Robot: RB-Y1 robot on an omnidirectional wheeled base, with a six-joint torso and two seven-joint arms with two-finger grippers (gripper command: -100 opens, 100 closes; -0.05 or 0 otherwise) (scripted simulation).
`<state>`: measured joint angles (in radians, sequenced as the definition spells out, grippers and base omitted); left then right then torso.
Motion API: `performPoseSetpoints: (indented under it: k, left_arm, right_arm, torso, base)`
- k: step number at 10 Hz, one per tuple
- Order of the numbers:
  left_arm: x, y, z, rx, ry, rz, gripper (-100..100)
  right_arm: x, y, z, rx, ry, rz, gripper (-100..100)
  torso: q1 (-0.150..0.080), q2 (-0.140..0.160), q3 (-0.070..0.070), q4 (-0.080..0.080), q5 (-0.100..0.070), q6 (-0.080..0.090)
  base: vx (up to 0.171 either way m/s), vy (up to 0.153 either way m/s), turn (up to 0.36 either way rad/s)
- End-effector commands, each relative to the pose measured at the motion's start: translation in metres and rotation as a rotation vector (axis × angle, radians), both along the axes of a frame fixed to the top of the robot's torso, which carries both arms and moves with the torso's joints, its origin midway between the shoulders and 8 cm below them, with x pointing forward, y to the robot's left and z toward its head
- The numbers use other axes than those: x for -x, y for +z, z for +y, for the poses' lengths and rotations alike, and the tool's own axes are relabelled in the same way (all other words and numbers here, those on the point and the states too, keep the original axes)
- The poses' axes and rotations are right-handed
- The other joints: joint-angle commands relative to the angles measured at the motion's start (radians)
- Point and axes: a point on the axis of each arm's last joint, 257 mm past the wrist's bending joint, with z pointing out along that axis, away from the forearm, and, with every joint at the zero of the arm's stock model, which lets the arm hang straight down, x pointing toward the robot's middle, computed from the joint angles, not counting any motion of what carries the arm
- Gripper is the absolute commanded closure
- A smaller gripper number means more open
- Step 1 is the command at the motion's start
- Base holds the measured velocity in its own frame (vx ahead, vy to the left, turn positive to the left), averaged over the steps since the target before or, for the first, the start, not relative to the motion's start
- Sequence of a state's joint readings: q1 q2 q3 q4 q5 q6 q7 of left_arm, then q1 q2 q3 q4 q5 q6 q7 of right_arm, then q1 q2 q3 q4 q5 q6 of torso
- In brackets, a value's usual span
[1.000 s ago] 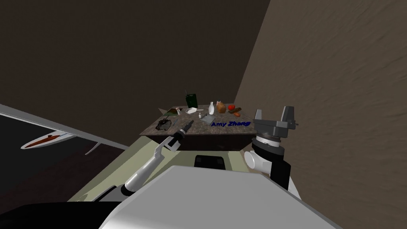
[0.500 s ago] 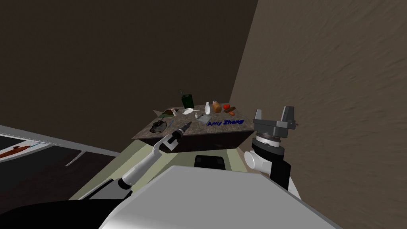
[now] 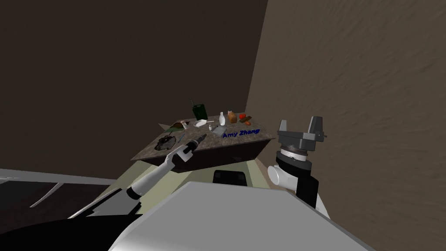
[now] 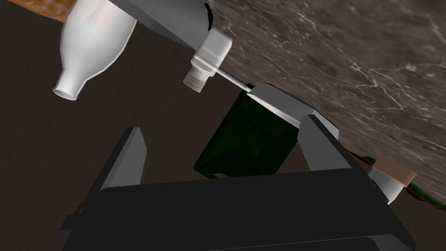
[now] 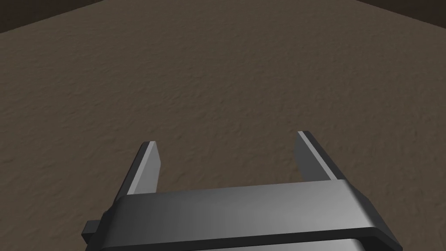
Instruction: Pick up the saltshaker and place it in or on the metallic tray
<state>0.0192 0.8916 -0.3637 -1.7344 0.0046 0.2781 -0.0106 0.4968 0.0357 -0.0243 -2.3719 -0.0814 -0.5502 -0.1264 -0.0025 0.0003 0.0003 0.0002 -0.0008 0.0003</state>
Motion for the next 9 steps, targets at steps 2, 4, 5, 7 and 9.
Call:
performPoseSetpoints:
  k: [2,4,5,7,9]
  left_arm:
    - [0.000,-0.015,0.039,-0.072,0.071,0.061,-100]
    - [-0.001,-0.020,0.064,-0.113,0.114,0.092,-100]
    - [0.000,-0.021,0.066,-0.115,0.119,0.096,-100]
    - [0.000,-0.023,0.091,-0.154,0.163,0.124,-100]
    - [0.002,-0.025,0.138,-0.221,0.252,0.173,-100]
  right_arm:
    - [0.000,0.000,0.000,0.000,0.000,0.000,0]
    - [0.000,0.000,0.000,0.000,0.000,0.000,0]
    - [0.000,0.000,0.000,0.000,0.000,0.000,0]
    - [0.000,0.000,0.000,0.000,0.000,0.000,0]
    - [0.000,0.000,0.000,0.000,0.000,0.000,0]
  torso:
    - [0.001,0.000,0.000,0.000,0.000,-0.001]
    - [0.001,0.000,0.000,0.000,0.000,-0.001]
    - [0.002,0.000,0.000,0.000,0.000,0.000]
    - [0.002,0.000,0.000,0.000,0.000,0.000]
    - [0.002,0.000,0.000,0.000,0.001,0.000]
  base:
    - [-0.005,-0.036,-0.124]
    - [0.002,-0.021,-0.160]
    - [0.002,-0.011,-0.103]
    - [0.001,-0.016,-0.166]
    - [0.005,-0.021,-0.282]
